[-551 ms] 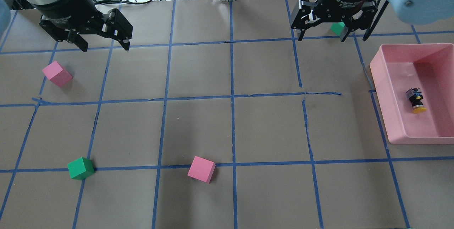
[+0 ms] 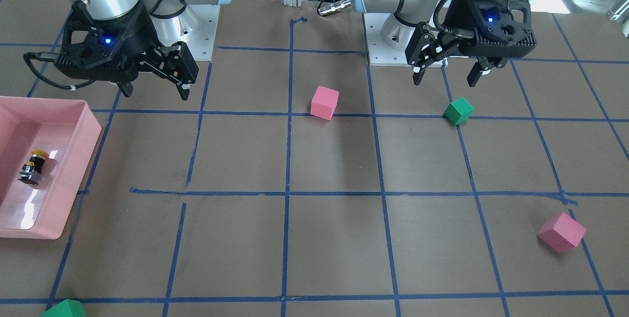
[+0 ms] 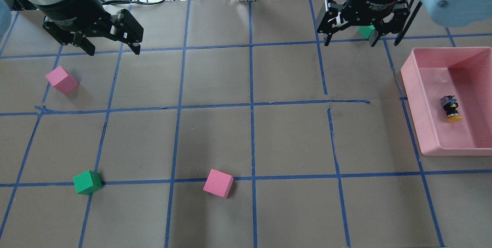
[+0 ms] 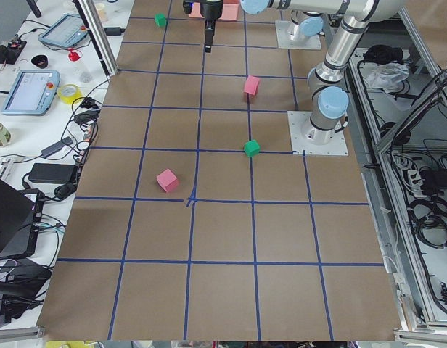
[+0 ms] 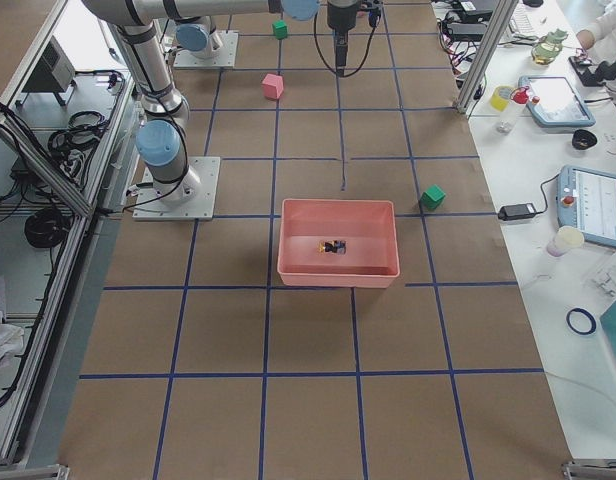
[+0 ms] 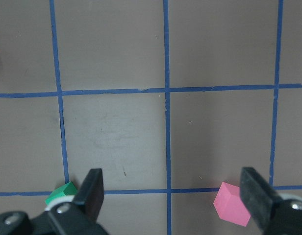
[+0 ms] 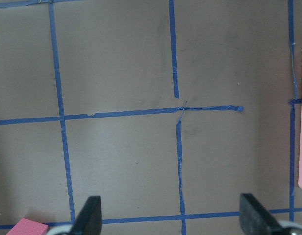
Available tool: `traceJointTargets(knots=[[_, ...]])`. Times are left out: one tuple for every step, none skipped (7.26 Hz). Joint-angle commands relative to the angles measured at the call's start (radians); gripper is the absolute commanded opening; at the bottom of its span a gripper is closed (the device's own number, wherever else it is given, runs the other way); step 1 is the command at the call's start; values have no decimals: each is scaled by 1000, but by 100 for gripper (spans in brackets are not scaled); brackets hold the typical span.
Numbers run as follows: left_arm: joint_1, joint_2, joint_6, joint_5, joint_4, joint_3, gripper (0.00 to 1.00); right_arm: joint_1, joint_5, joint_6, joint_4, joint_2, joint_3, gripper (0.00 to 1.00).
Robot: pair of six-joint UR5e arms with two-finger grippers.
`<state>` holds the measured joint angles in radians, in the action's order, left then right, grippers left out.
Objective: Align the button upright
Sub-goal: 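Move the right gripper toward the pink box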
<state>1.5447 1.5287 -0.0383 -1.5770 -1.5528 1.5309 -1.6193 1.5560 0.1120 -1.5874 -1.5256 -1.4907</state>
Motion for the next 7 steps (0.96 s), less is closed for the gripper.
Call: traceJointTargets(knots=[[0,1,0,0,0,0,100,27,-1,-9,-3,1,1,100],[0,1,0,0,0,0,100,62,-2,-26,-9,7,1,100],[0,1,0,0,0,0,100,120,-11,-64,-13,10,0,100],[0,1,0,0,0,0,100,198,-5,-99,-14,18,0,100],[0,1,0,0,2,0,100,267,-4,-198,-25,48,0,100],[0,1,0,-1,2,0,100,339,2,-243,-72,79,-3,100],[1,-1,0,-1,0,2,100,419,21,-297,-85,99,-14,100]])
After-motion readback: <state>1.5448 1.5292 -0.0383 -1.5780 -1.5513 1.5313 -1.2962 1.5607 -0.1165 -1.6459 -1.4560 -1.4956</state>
